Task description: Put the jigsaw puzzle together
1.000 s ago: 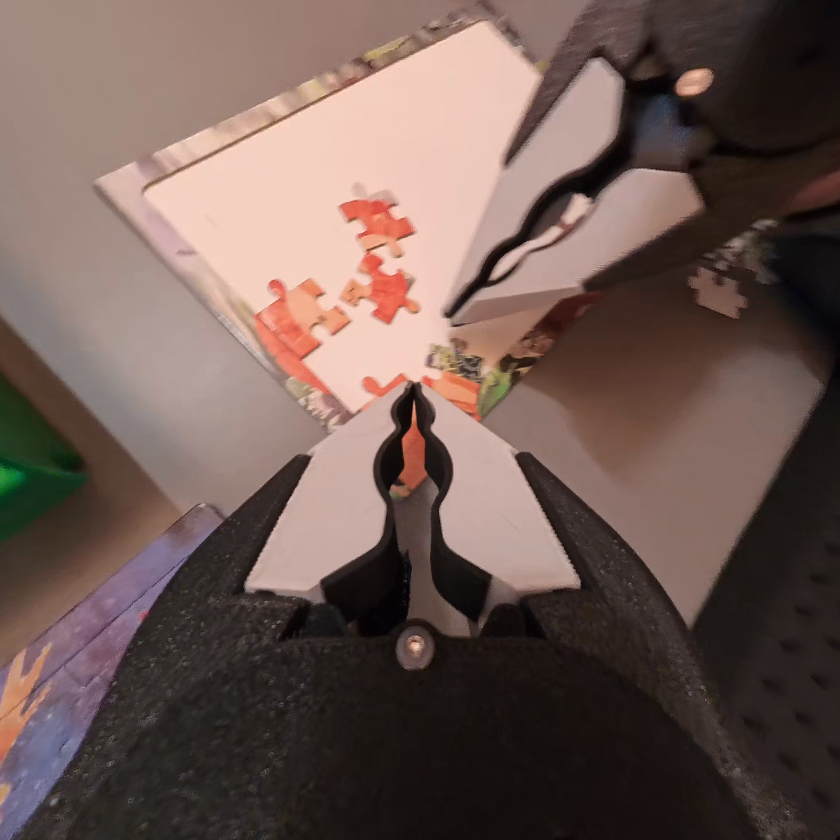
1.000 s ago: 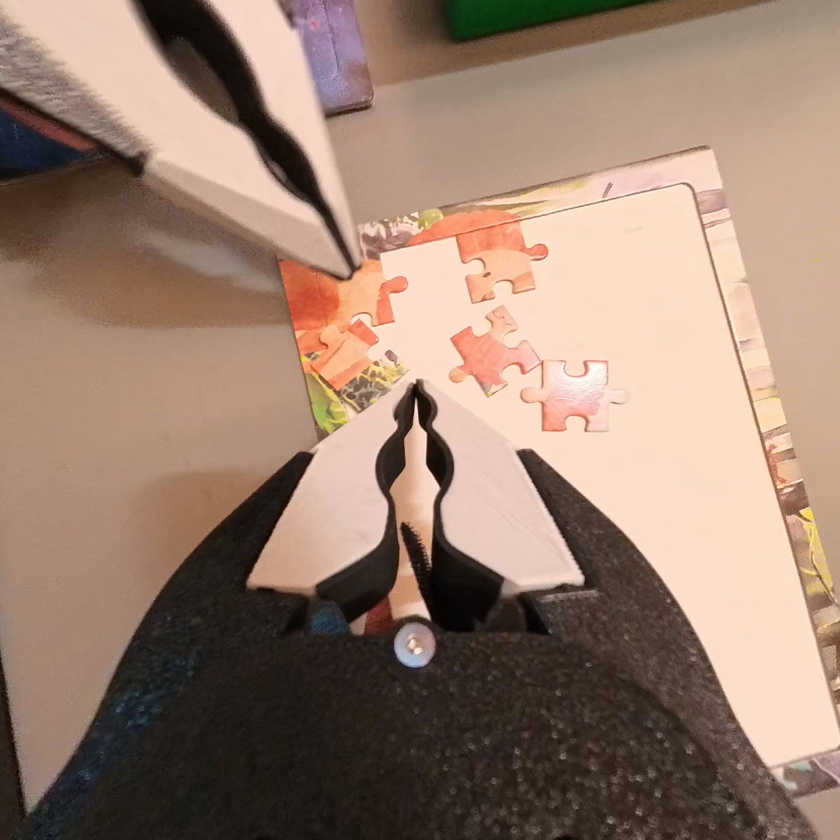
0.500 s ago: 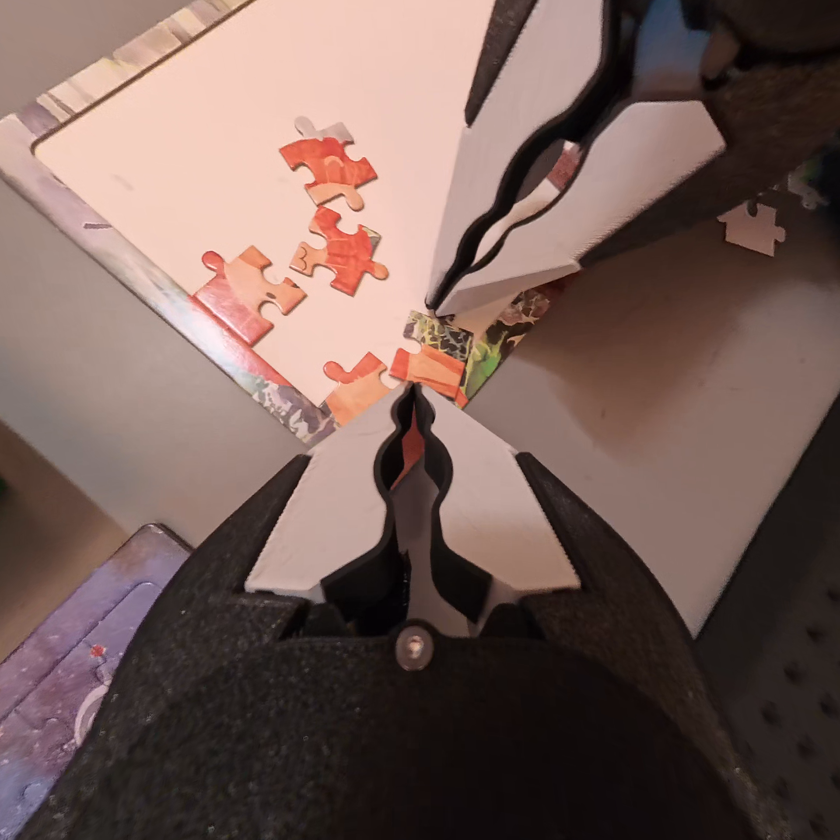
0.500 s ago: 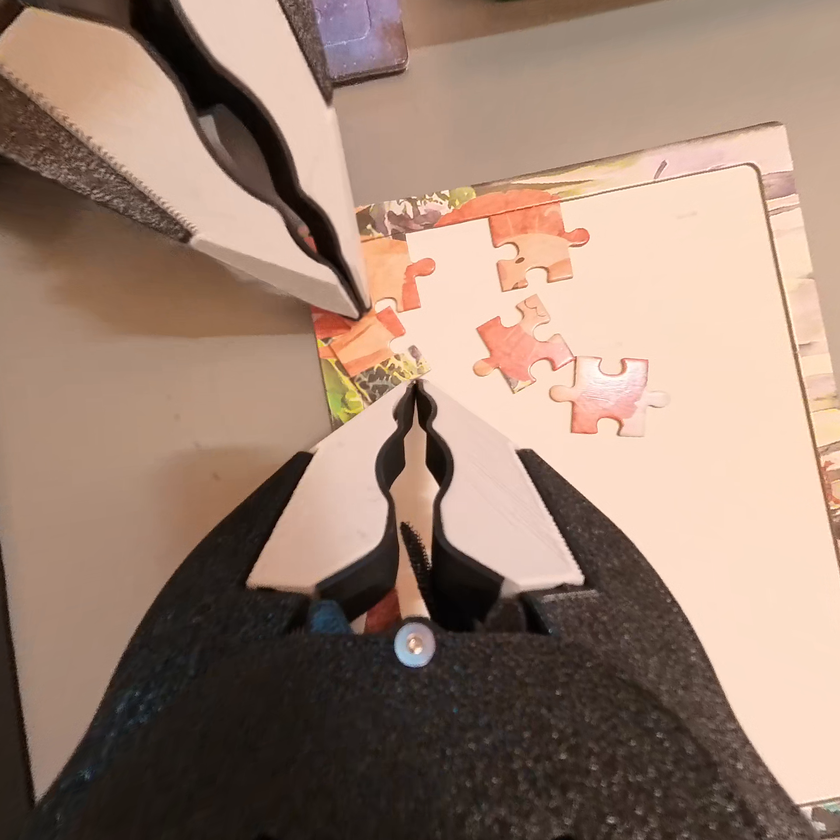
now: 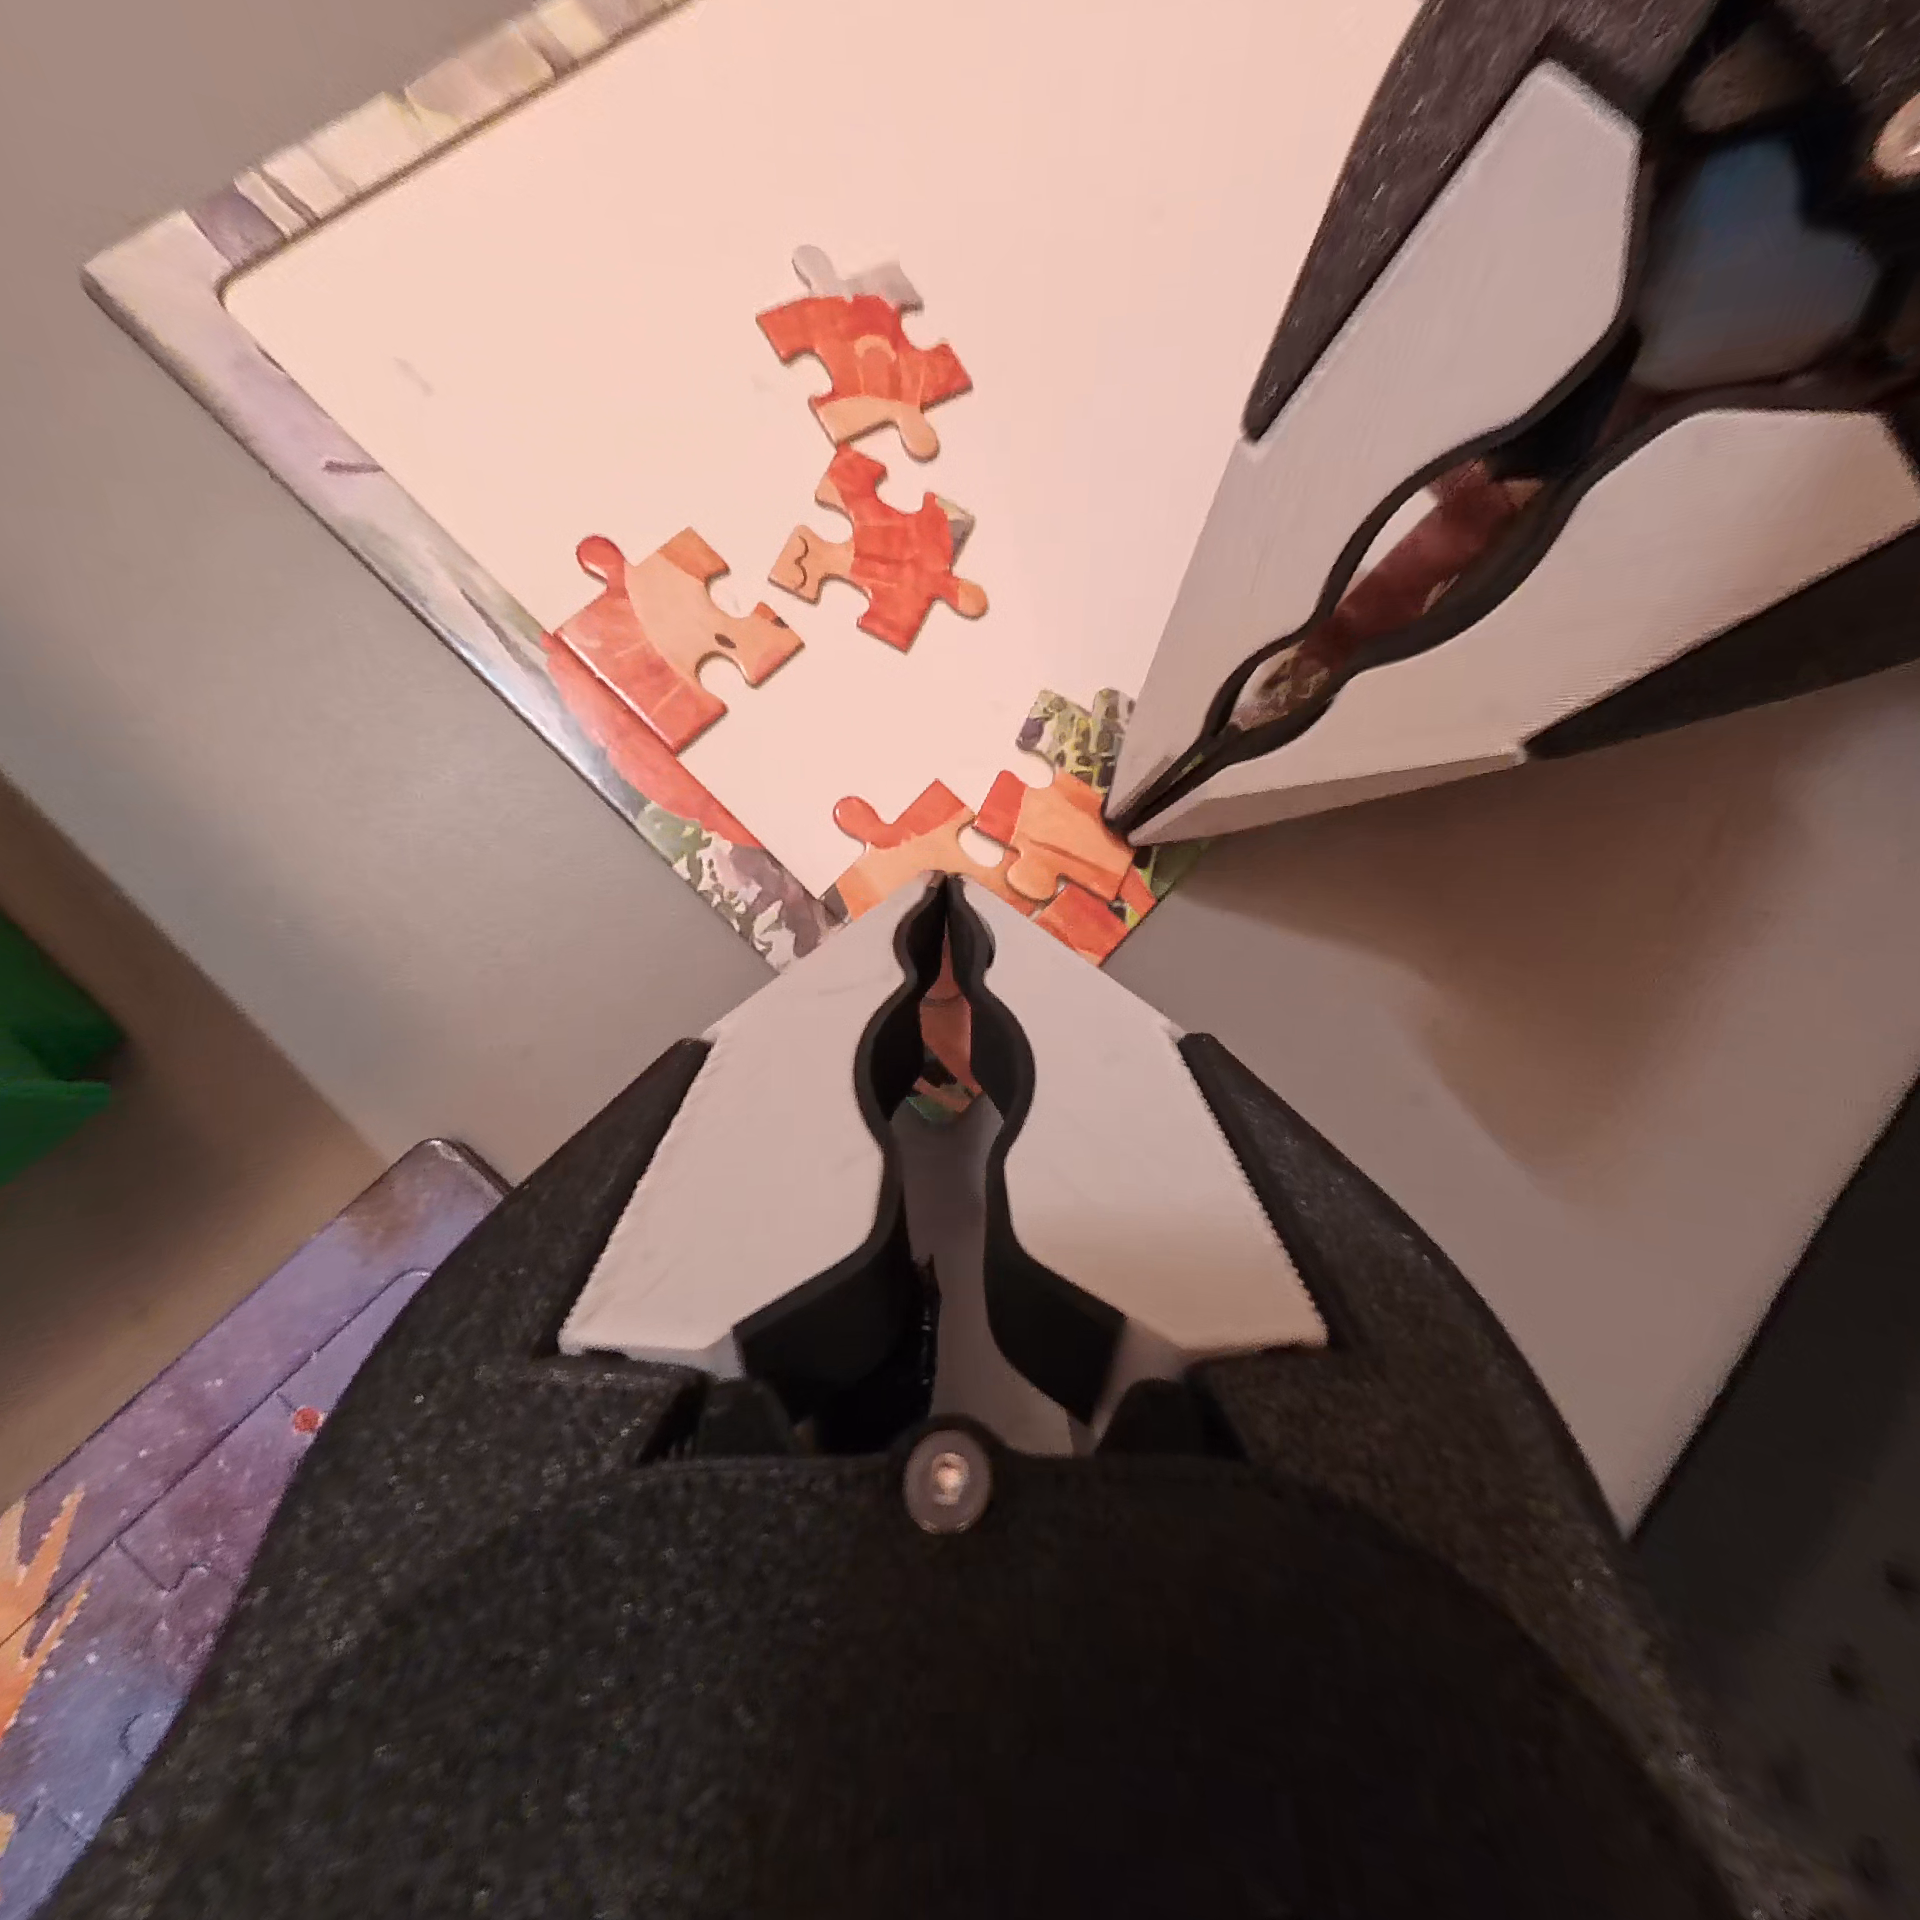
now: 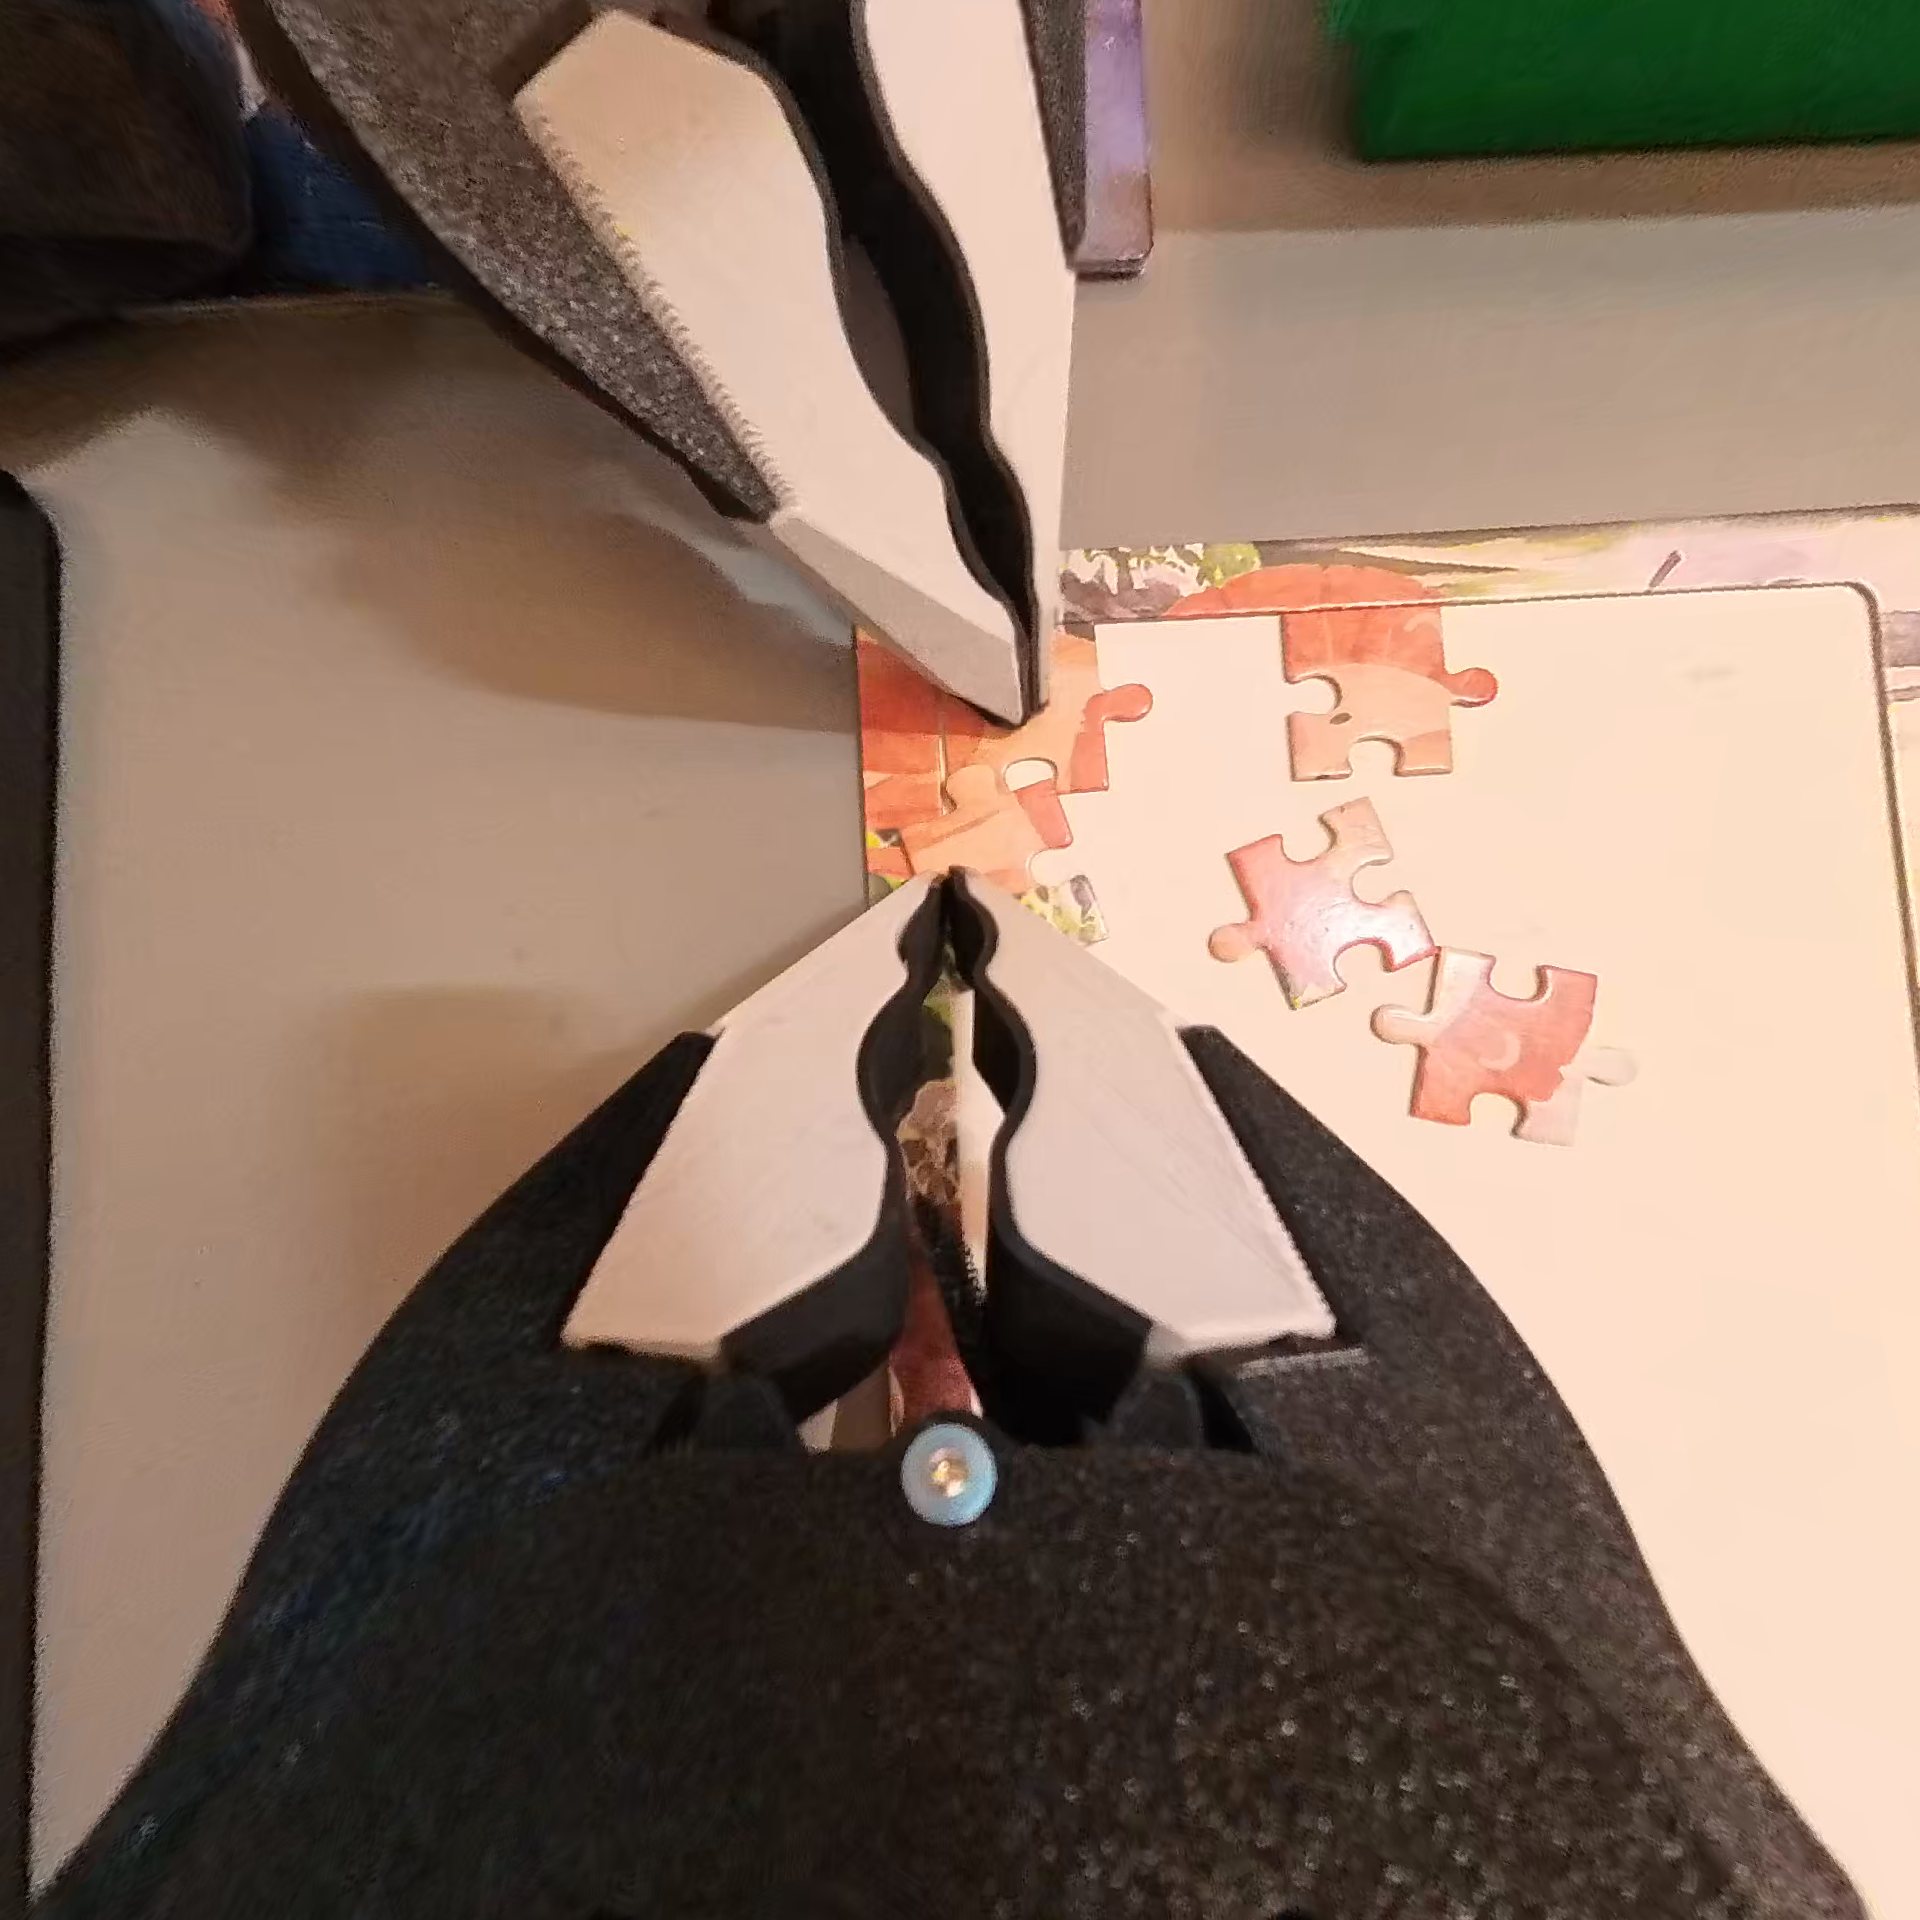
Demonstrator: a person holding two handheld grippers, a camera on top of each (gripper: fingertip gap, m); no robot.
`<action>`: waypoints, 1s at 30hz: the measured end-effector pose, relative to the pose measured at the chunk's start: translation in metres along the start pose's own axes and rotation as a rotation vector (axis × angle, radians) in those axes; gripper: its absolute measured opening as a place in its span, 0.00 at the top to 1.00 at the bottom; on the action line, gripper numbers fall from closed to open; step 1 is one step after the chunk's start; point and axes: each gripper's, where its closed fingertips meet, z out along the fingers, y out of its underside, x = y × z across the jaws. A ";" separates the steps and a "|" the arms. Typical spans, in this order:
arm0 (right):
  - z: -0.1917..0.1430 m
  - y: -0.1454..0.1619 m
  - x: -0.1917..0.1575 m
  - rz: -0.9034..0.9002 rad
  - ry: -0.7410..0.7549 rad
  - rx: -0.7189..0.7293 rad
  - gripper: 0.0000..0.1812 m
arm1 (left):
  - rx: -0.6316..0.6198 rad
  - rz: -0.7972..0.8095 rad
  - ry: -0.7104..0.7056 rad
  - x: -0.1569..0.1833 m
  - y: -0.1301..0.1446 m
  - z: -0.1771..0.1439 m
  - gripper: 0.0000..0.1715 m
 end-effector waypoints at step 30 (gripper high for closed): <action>-0.002 0.000 0.009 0.104 0.040 -0.037 1.00 | -0.007 0.052 -0.002 -0.006 0.011 -0.027 1.00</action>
